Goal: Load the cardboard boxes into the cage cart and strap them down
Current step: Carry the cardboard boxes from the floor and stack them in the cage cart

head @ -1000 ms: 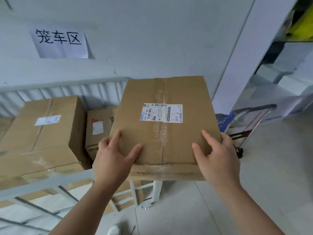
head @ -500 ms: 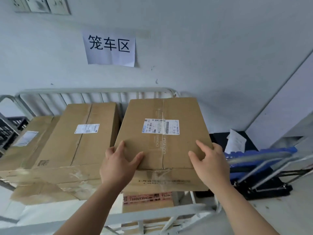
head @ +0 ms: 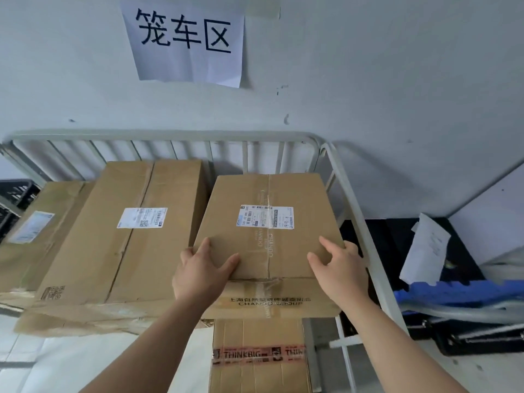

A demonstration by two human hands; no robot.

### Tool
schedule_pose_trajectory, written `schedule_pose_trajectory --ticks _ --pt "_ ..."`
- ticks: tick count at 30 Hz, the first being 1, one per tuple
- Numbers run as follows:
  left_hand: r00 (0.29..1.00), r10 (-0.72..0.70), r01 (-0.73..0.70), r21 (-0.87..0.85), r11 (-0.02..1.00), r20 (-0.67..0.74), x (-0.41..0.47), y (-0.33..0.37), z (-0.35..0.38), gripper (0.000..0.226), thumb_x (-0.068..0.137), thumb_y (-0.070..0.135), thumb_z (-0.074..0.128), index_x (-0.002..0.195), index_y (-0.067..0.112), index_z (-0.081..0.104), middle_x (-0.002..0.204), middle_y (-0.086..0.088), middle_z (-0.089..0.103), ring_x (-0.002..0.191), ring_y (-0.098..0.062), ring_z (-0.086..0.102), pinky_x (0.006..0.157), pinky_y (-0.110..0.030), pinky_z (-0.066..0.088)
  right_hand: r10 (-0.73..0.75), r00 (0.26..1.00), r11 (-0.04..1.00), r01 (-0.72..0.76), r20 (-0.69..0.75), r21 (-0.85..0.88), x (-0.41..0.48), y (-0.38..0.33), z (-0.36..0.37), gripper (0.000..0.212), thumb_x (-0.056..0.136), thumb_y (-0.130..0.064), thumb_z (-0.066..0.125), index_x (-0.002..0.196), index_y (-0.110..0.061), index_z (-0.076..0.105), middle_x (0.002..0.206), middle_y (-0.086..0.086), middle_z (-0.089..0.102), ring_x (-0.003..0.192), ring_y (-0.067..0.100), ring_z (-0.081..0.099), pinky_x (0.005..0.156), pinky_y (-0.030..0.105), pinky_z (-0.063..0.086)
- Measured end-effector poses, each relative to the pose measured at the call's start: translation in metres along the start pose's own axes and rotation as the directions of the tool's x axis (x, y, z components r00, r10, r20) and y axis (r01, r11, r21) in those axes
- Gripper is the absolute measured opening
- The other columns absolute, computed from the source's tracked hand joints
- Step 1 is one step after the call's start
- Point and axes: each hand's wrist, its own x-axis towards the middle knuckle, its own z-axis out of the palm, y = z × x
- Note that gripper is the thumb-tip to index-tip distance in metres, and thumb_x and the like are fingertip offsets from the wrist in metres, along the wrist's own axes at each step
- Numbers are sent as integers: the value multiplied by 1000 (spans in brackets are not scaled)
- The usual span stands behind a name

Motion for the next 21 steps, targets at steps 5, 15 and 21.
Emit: schedule_pose_trajectory --ticks 5,15,21 --pt "997 -72 72 -6 997 -14 57 8 41 88 72 78 48 144 32 29 139 -7 38 120 -27 50 89 -43 50 -43 998 999 42 45 13 73 8 39 56 88 -52 53 140 -33 43 146 9 33 122 25 46 87 31 47" --pt "997 -78 79 36 996 -20 143 -6 122 89 73 78 49 145 32 23 141 -8 33 120 -28 47 87 -39 48 -76 990 997 73 117 33 160 40 130 62 88 -55 52 143 -31 37 144 10 31 121 26 47 88 38 50" --pt "997 -71 71 21 997 18 172 -17 151 92 76 71 56 149 32 14 143 -10 29 121 -30 46 92 -46 50 -96 986 995 93 138 25 185 45 164 64 88 -50 55 145 -29 34 140 12 31 117 27 49 88 32 46"
